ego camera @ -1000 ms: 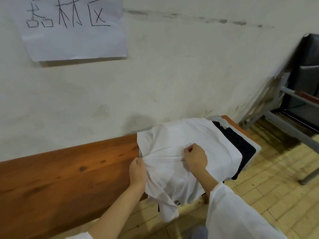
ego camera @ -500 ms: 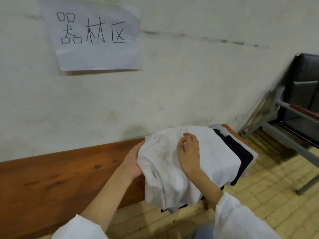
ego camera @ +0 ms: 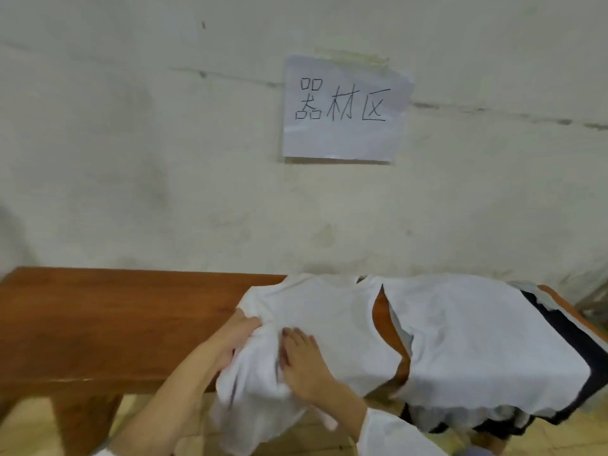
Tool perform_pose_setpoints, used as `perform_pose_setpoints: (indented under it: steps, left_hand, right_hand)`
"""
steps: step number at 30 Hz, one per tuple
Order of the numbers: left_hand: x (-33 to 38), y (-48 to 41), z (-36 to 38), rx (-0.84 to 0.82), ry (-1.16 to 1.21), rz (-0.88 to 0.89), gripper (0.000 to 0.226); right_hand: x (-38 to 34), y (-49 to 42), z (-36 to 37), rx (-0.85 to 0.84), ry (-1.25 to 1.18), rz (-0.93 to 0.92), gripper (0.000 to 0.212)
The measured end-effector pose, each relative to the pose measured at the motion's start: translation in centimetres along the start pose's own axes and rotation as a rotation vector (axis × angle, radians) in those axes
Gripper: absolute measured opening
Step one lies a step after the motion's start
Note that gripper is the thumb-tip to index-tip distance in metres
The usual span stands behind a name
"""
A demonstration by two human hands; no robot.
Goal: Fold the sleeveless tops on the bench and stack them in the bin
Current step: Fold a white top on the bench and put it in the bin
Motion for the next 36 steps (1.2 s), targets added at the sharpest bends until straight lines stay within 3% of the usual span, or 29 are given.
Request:
perform_pose_setpoints:
  steps: [4, 7, 10, 12, 15, 17, 19, 23, 29, 31, 33, 36]
  left_hand:
    - [-0.9, -1.0, -4.2, 0.179, -0.431, 0.085, 0.042]
    - [-1.1, -1.0, -6.9, 0.403, -0.558, 0.13, 0.043]
    - [0.2, 0.2, -7.3, 0.532, -0.357, 0.352, 0.042]
    - [1.2, 1.0, -6.8, 0.55, -0.275, 0.48, 0.063]
    - [3.1, 1.7, -5.6, 0.542, -0.316, 0.725, 0.093]
    - [3.7, 1.1, -6.0, 0.566, -0.301, 0.755, 0.102]
    - [3.4, 0.6, -7.4, 0.648, -0.174, 0.665, 0.104]
    - [0.2, -0.1, -9.2, 0.767, 0.048, 0.388, 0.091]
    - [-1.2, -0.4, -14.1, 0.953, 0.001, 0.292, 0.048]
    - [-0.3, 0.3, -14.0, 0.986, -0.164, 0.366, 0.036]
    - [1.2, 0.9, -10.7, 0.88, -0.449, 0.569, 0.025]
    - [0.5, 0.2, -3.0, 0.462, -0.711, 0.754, 0.019]
  right_hand:
    - [-4.3, -0.9, 0.9, 0.023, 0.012, -0.092, 0.05]
    - [-2.1, -0.8, 0.5, 0.133, -0.07, 0.101, 0.051]
    - [3.4, 0.8, 0.2, 0.194, 0.006, 0.429, 0.058]
    - [6.3, 1.9, 0.0, 0.203, 0.062, 0.526, 0.078]
    - [8.6, 1.6, -0.2, 0.2, 0.14, 0.491, 0.118]
    - [9.8, 0.8, -0.3, 0.174, 0.167, 0.425, 0.116]
    - [10.6, -0.2, -0.9, 0.147, 0.168, 0.349, 0.114]
    - [11.5, -1.9, -1.7, 0.115, 0.206, 0.251, 0.11]
    - [12.2, -3.2, -2.3, 0.044, 0.229, 0.145, 0.102]
    - [12.6, -4.0, -2.8, -0.002, 0.229, 0.117, 0.102]
    - [12.6, -4.7, -3.3, -0.065, 0.227, 0.098, 0.103]
    - [12.1, -4.4, -3.7, -0.029, 0.24, 0.185, 0.102]
Point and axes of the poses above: each hand's wrist, its own y-axis away from the middle knuckle, its own z-axis out of the palm, x = y × z, the point moved 9 cm from there along -y, towards the middle knuckle
